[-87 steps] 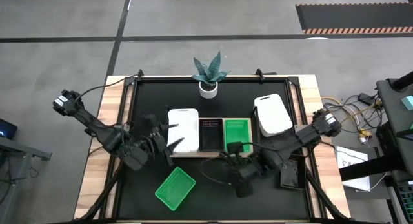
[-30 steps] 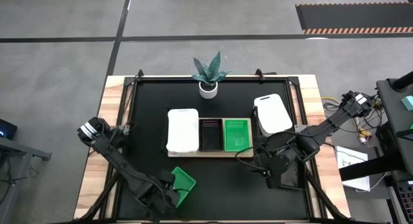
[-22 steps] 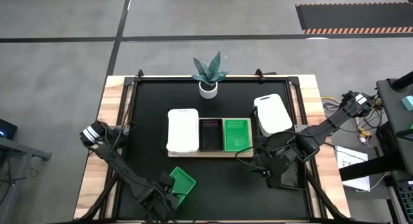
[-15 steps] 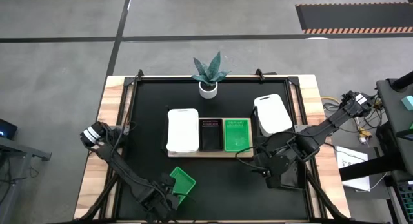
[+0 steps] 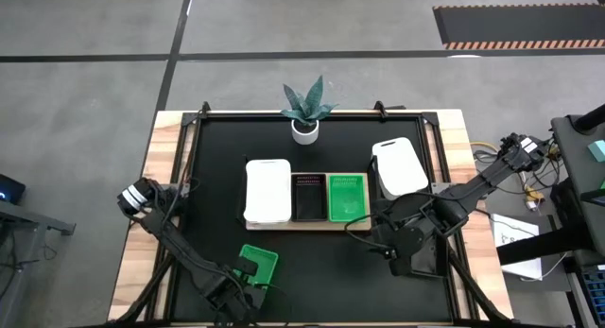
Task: Stack baskets on shelf by color
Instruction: Stack the green bin on top of the other green bins on the shelf
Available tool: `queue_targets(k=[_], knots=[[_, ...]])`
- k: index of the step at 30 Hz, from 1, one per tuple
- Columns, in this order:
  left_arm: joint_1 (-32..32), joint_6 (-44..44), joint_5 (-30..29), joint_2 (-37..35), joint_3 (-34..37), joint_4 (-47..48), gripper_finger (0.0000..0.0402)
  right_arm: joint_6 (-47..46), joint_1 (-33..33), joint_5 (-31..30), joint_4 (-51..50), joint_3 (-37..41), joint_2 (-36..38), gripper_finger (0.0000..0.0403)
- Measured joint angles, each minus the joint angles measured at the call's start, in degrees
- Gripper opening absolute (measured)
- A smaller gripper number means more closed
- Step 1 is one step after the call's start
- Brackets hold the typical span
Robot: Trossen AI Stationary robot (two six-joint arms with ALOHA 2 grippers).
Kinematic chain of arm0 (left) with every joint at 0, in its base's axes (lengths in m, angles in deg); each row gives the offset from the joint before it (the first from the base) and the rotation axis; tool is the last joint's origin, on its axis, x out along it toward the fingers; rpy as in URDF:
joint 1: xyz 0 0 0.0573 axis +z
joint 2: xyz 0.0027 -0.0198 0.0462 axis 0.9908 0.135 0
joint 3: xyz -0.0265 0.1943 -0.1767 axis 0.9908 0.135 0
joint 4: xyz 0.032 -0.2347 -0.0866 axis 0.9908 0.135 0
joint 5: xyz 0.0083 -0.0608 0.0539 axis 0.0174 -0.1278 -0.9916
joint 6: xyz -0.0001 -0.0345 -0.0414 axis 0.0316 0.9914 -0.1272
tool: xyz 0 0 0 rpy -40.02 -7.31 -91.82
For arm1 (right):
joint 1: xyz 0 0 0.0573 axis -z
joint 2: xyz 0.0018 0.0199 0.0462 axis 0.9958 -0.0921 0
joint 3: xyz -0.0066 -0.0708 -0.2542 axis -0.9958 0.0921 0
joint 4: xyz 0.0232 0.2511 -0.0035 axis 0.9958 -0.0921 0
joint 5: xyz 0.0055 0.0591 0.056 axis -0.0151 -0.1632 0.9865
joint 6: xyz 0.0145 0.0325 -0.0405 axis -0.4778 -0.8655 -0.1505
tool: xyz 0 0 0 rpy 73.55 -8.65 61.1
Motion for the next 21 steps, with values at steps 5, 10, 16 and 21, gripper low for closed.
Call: queue_targets(k=[5, 10, 16, 21], knots=[[0.68, 0.37, -0.11, 0.00, -5.34, 0.05, 0.0001, 0.17, -0.91, -0.07, -0.05, -0.02, 1.30, 0.0167], [2.66, 2.99, -3.86, 0.00, -13.93, 1.83, 0.0000, 1.80, -3.77, -3.88, 0.25, 0.24, 4.02, 0.0166], [4.54, 2.86, -9.62, -0.09, -23.40, 3.15, 0.0000, 10.71, -6.59, -10.47, 8.08, 3.77, 8.57, 0.0150], [6.01, 1.42, -11.26, -0.09, -27.22, 4.40, 0.0000, 16.21, -6.99, -10.47, 12.67, 7.60, 13.47, 0.0131]])
